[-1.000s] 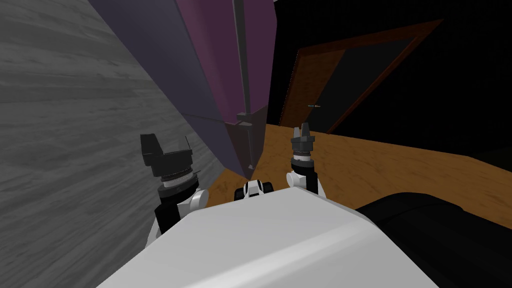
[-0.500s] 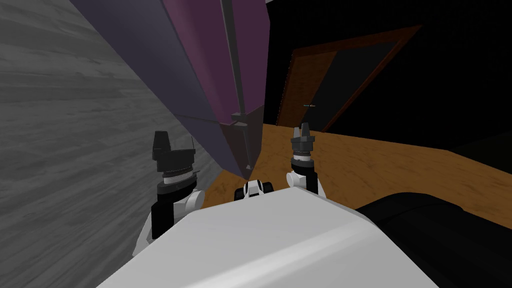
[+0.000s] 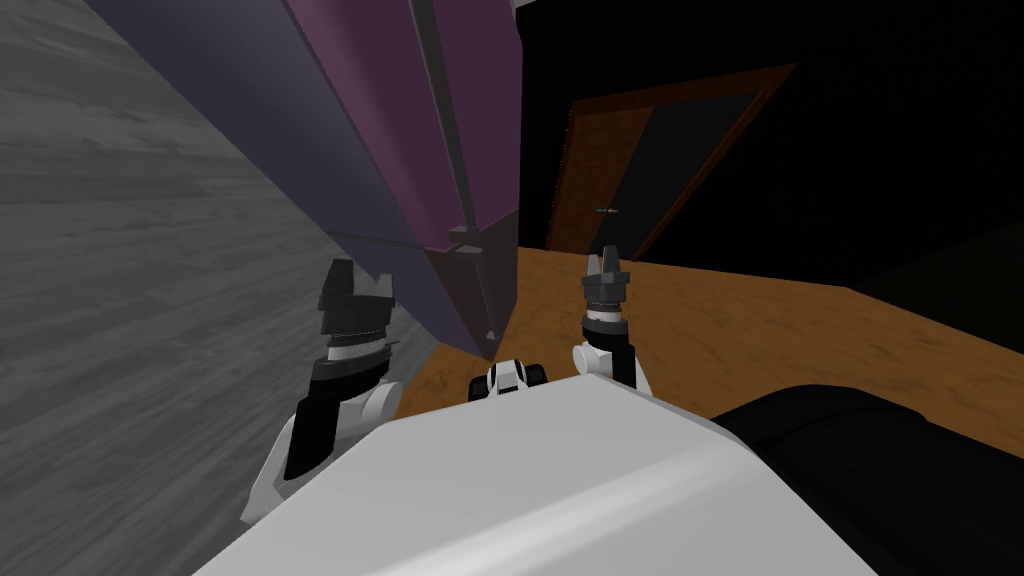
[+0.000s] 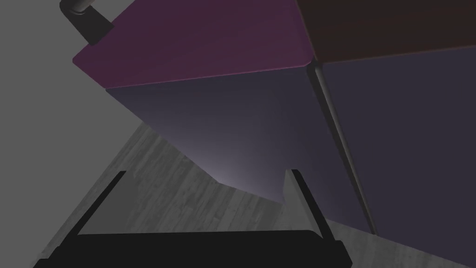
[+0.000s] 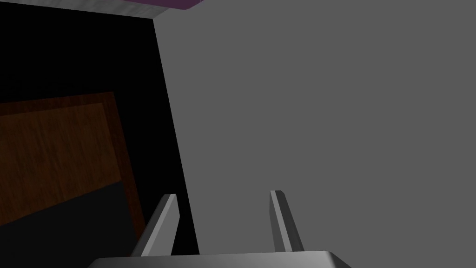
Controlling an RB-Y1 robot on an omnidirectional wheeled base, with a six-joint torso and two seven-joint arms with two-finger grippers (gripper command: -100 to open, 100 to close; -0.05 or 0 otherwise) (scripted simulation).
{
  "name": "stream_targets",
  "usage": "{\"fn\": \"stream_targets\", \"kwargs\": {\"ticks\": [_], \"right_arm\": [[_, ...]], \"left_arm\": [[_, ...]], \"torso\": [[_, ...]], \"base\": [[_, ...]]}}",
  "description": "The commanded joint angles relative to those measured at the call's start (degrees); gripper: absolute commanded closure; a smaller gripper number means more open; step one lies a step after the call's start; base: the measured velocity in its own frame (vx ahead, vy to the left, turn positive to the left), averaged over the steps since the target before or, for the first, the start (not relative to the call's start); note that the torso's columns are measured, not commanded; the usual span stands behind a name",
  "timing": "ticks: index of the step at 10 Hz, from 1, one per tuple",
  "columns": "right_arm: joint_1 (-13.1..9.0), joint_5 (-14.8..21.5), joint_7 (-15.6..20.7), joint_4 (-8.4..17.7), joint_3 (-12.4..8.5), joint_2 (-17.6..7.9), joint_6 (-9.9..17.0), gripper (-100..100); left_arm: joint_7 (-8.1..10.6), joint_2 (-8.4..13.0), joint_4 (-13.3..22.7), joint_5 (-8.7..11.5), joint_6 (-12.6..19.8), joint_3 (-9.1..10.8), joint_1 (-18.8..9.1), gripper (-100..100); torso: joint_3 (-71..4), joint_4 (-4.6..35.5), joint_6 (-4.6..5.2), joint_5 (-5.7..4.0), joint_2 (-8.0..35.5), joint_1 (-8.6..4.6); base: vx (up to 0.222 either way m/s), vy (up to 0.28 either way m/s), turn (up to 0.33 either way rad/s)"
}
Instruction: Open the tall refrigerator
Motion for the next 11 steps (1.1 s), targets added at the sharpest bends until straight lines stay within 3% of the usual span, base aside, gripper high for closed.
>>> {"fn": "stream_targets", "kwargs": {"ticks": [1,5,8,11], "right_arm": [[0.00,0.00,0.00,0.00,0.00,0.00,0.00,0],[0.00,0.00,0.00,0.00,0.00,0.00,0.00,0],[0.00,0.00,0.00,0.00,0.00,0.00,0.00,0],[0.00,0.00,0.00,0.00,0.00,0.00,0.00,0]], "left_arm": [[1.21,1.24,-0.22,0.13,3.69,0.58,-0.19,-100],[3.29,3.57,-0.42,0.26,9.74,1.48,-0.46,-100],[5.48,6.48,-0.17,0.40,15.41,2.43,-0.68,-100],[6.22,7.61,-0.01,0.45,18.20,2.75,-0.75,-100]], "torso": [[0.00,0.00,-0.01,0.01,-0.01,0.05],[0.00,0.00,0.00,-0.01,0.00,-0.02],[-0.01,0.00,0.01,0.00,-0.02,0.00],[0.00,0.00,0.01,0.01,0.00,0.02]], "base": [[0.002,-0.021,-0.076],[-0.003,-0.029,-0.096],[0.000,-0.030,-0.114],[-0.003,-0.023,-0.051]]}}
